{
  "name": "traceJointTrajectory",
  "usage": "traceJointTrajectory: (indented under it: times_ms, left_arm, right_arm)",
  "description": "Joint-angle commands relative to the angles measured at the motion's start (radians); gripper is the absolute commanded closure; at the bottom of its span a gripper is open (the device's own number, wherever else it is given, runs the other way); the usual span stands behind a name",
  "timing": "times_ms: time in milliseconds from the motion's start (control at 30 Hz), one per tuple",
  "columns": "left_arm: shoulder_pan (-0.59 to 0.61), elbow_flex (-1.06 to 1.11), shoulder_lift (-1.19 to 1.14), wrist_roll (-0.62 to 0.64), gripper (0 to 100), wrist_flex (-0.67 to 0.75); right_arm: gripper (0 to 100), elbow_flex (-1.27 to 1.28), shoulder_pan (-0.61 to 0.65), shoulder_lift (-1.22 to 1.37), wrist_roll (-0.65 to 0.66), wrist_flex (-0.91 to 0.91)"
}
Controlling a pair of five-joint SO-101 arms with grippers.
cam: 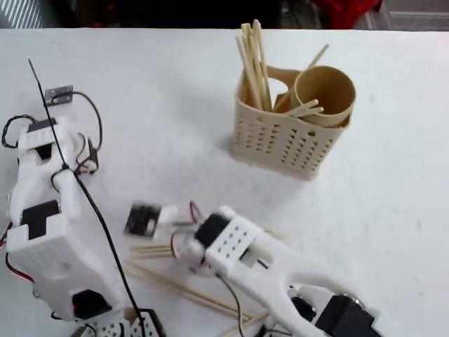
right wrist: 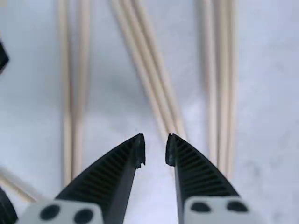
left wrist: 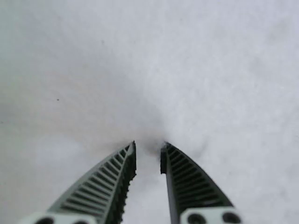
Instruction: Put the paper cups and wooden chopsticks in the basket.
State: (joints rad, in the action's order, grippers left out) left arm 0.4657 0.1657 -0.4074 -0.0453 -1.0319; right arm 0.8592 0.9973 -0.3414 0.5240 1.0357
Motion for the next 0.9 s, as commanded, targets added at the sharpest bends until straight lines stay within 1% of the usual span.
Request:
traceJointTrajectory:
  times_ms: [0,100,200,433,467,533,633,700,767,867]
  left_arm:
    - [-0.005,-0.037,-0.004,0.006,89,0.006]
    - [-0.005,-0.037,-0.004,0.006,89,0.006]
    - [-0.005,-0.037,-0.004,0.006,89,0.006]
    - [-0.005,-0.038,-0.004,0.006,89,0.006]
    - [-0.005,-0.038,-0.004,0.009,89,0.006]
    - [0.013,-0.044,-0.004,0.017,89,0.006]
    - [0.084,-0.048,-0.002,0.054,88,0.075]
    - [0.160,-0.084,0.005,0.031,89,0.106]
    - [0.243,-0.192,0.002,0.012,89,0.072]
    - [0.375,-0.382,-0.004,-0.025,88,-0.026]
  right_arm:
    - [91.7,0.049,0.114,-0.030,0.123,0.008]
    - [91.8,0.089,0.186,-0.019,0.221,0.010]
    - [91.8,0.103,0.203,-0.028,0.238,0.013]
    - [91.8,0.087,0.205,-0.030,0.232,0.047]
    - [91.9,0.077,0.205,-0.028,0.224,0.058]
    - [91.9,0.064,0.205,-0.028,0.166,0.068]
    - [91.9,0.066,0.203,-0.022,0.078,0.068]
    - [91.9,0.081,0.202,-0.019,0.046,0.068]
    - [91.9,0.092,0.202,-0.024,0.038,0.065]
    - [91.9,0.087,0.202,-0.028,0.034,0.062]
